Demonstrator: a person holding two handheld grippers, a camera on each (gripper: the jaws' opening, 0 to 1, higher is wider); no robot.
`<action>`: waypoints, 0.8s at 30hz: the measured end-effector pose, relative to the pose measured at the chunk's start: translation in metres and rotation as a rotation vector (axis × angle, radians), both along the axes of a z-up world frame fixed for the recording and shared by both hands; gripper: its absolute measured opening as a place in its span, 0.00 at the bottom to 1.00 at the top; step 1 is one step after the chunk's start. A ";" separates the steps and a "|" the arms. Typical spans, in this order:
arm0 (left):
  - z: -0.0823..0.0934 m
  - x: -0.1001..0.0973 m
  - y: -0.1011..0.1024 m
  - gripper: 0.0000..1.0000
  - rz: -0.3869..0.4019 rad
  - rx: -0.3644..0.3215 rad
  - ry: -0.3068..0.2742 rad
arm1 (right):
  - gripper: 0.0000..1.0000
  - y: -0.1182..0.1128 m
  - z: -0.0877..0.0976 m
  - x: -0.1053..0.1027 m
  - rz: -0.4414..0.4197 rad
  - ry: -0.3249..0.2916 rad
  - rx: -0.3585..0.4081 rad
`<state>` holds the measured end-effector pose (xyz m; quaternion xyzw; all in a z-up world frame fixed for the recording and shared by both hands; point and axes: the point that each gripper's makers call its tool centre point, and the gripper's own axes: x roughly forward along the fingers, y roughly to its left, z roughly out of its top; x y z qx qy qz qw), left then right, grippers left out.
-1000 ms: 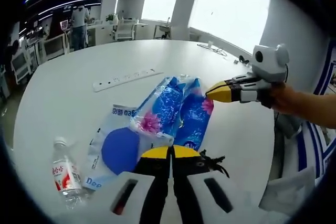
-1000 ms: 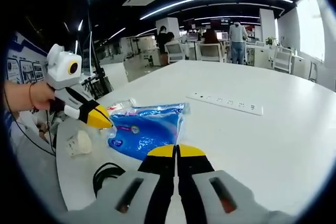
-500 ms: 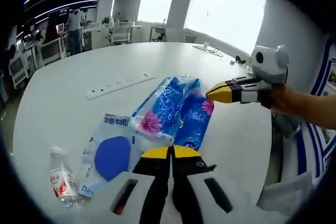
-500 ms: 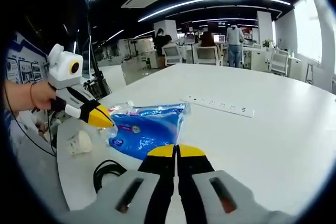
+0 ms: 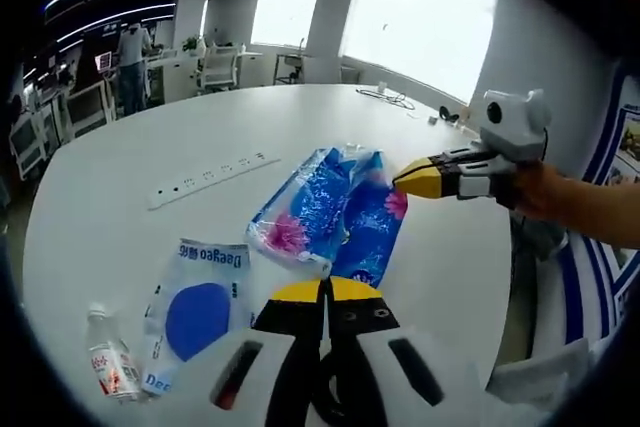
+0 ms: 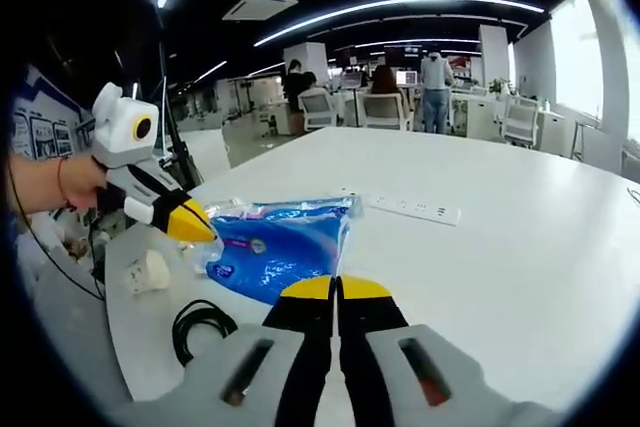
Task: Arrange the tabletop items into an orderly group along one side of the table until the central work area is clear of visible clutter.
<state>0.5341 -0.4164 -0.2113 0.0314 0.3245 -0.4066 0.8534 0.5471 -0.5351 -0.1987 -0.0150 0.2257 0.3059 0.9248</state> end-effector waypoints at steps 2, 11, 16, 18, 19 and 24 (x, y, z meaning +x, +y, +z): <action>0.002 0.001 -0.005 0.00 -0.006 -0.002 -0.002 | 0.00 -0.006 0.001 0.000 -0.008 -0.002 -0.002; 0.012 0.007 -0.028 0.00 -0.037 -0.010 -0.015 | 0.00 -0.028 0.011 0.002 -0.045 -0.019 -0.007; 0.013 0.010 -0.039 0.00 -0.053 -0.007 -0.017 | 0.00 -0.041 0.012 0.002 -0.060 -0.020 -0.015; 0.013 0.012 -0.045 0.00 -0.058 -0.010 -0.016 | 0.00 -0.046 0.012 0.003 -0.065 -0.022 -0.021; 0.013 0.012 -0.047 0.00 -0.061 -0.009 -0.017 | 0.00 -0.047 0.012 0.003 -0.067 -0.022 -0.021; 0.012 0.015 -0.061 0.00 -0.077 -0.008 -0.016 | 0.00 -0.060 0.012 0.004 -0.085 -0.021 -0.026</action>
